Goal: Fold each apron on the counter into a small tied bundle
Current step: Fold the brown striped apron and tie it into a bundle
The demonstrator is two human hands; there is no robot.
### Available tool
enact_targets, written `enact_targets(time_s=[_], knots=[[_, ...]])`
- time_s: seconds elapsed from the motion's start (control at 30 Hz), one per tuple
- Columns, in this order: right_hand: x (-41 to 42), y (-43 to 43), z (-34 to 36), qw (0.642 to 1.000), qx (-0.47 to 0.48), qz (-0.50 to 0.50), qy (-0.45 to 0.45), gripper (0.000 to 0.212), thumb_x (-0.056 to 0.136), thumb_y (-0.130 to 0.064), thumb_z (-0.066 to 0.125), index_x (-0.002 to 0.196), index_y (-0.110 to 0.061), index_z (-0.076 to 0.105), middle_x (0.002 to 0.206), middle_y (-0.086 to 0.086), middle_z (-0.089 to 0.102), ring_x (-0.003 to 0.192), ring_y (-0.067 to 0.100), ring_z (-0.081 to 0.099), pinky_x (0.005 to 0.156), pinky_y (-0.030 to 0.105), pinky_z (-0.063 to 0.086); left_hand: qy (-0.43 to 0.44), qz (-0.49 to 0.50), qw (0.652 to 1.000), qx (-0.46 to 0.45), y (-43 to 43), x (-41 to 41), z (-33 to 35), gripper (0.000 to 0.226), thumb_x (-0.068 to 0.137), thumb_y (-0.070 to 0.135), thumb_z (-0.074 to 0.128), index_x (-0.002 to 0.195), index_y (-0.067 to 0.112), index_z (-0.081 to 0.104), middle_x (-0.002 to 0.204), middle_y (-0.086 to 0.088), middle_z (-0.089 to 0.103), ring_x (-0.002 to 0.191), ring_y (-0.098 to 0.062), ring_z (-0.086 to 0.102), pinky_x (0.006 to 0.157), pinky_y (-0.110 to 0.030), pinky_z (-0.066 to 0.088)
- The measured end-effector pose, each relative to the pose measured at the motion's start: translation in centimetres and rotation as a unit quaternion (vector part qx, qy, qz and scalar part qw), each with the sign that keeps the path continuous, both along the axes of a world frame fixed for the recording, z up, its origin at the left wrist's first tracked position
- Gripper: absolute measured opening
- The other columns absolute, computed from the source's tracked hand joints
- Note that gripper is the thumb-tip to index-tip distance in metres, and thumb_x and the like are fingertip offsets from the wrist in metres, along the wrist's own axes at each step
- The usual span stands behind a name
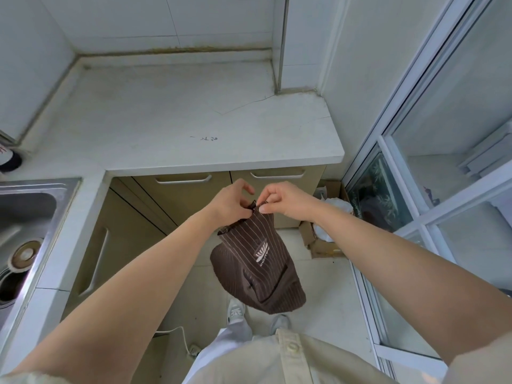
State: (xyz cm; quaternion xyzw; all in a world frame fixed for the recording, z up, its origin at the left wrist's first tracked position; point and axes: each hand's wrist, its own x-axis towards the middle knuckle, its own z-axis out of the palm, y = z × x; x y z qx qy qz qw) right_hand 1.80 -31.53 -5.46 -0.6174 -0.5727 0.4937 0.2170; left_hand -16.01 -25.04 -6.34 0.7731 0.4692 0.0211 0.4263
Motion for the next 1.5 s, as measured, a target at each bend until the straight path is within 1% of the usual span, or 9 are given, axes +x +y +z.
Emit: enact_targets(time_s=[0.13,0.27,0.47,0.63,0.87,1.0,1.13,1.37,1.5], knots=[[0.0,-0.3,0.0,0.999,0.032,-0.038,0.006,0.023,0.088,-0.021,0.072,0.107,-0.020,0.058,0.086,-0.006,0.072,0.087,0.006,0.067,0.074,0.022,0.047,-0.038,0.000,0.999,-0.029,-0.2,0.1,0.6,0.048,0.081,-0.003,0.060,0.121,0.016,0.043,0.076,-0.010,0.065,0.063,-0.016,0.055,0.062,-0.026,0.044],[-0.1,-0.2,-0.4,0.999,0.025,-0.022,-0.011,0.040,0.088,-0.023,0.072,0.126,-0.020,0.061,0.104,0.005,0.073,0.102,0.012,0.066,0.091,0.026,0.047,-0.035,-0.028,0.999,-0.019,-0.4,0.3,0.9,0.053,0.081,-0.007,0.058,0.126,0.012,0.038,0.071,-0.009,0.064,0.055,-0.012,0.051,0.052,-0.015,0.039],[-0.2,-0.1,-0.5,0.997,0.049,-0.021,-0.054,0.017,0.088,-0.022,0.072,0.103,-0.014,0.070,0.098,0.004,0.074,0.093,0.011,0.068,0.083,0.029,0.054,-0.045,0.023,0.998,-0.039,-0.4,0.2,0.7,0.053,0.082,-0.001,0.063,0.126,0.015,0.038,0.087,-0.002,0.073,0.073,-0.017,0.067,0.071,-0.027,0.054],[0.6,-0.2,-1.5,0.984,0.111,-0.112,-0.081,0.022,0.091,-0.027,0.067,0.108,-0.012,0.068,0.103,0.004,0.073,0.093,0.015,0.068,0.087,0.033,0.054,0.151,0.017,0.988,0.023,0.3,-1.0,0.7,0.028,0.086,0.014,0.061,0.114,0.014,0.061,0.103,-0.005,0.068,0.098,-0.026,0.063,0.087,-0.038,0.054],[1.7,-0.2,-2.3,0.981,0.057,-0.058,-0.177,0.028,0.094,-0.032,0.062,0.097,-0.004,0.067,0.088,0.010,0.068,0.082,0.028,0.062,0.075,0.037,0.049,0.023,0.172,0.984,-0.025,0.3,-1.7,0.9,0.021,0.094,0.019,0.059,0.093,0.010,0.078,0.070,-0.002,0.062,0.060,-0.014,0.049,0.060,-0.024,0.043],[2.1,-0.8,-2.5,0.987,0.037,-0.028,-0.155,0.026,0.094,-0.029,0.062,0.096,-0.004,0.067,0.086,0.003,0.061,0.078,0.017,0.055,0.069,0.028,0.042,0.047,0.135,0.986,0.085,0.2,-1.6,1.3,0.022,0.089,0.020,0.056,0.100,0.023,0.074,0.107,0.008,0.069,0.108,-0.016,0.061,0.077,-0.025,0.047],[1.1,-0.4,-1.8,0.991,0.065,-0.070,-0.094,0.019,0.092,-0.028,0.065,0.096,-0.009,0.067,0.081,-0.004,0.060,0.073,0.008,0.052,0.061,0.019,0.036,0.067,-0.017,0.982,0.175,-1.0,0.2,1.4,0.053,0.082,0.032,0.069,0.133,0.030,0.055,0.129,0.010,0.061,0.118,-0.015,0.056,0.096,-0.034,0.045],[0.4,-0.8,-1.0,0.988,0.078,-0.131,-0.003,0.019,0.091,-0.028,0.067,0.098,-0.013,0.058,0.074,-0.002,0.063,0.061,0.010,0.062,0.057,0.012,0.044,-0.017,0.003,0.986,0.164,-1.8,1.9,0.8,0.008,0.090,0.010,0.054,0.089,0.007,0.061,0.066,0.006,0.056,0.076,-0.027,0.064,0.063,-0.034,0.043],[0.7,-1.7,-2.6,0.995,-0.003,-0.104,0.013,0.026,0.087,-0.029,0.071,0.101,-0.015,0.054,0.092,0.003,0.072,0.087,0.017,0.071,0.078,0.030,0.054,-0.065,0.053,0.985,0.152,-2.1,1.9,1.0,0.006,0.088,0.010,0.052,0.084,0.011,0.058,0.064,0.001,0.060,0.070,-0.027,0.062,0.062,-0.033,0.043]])
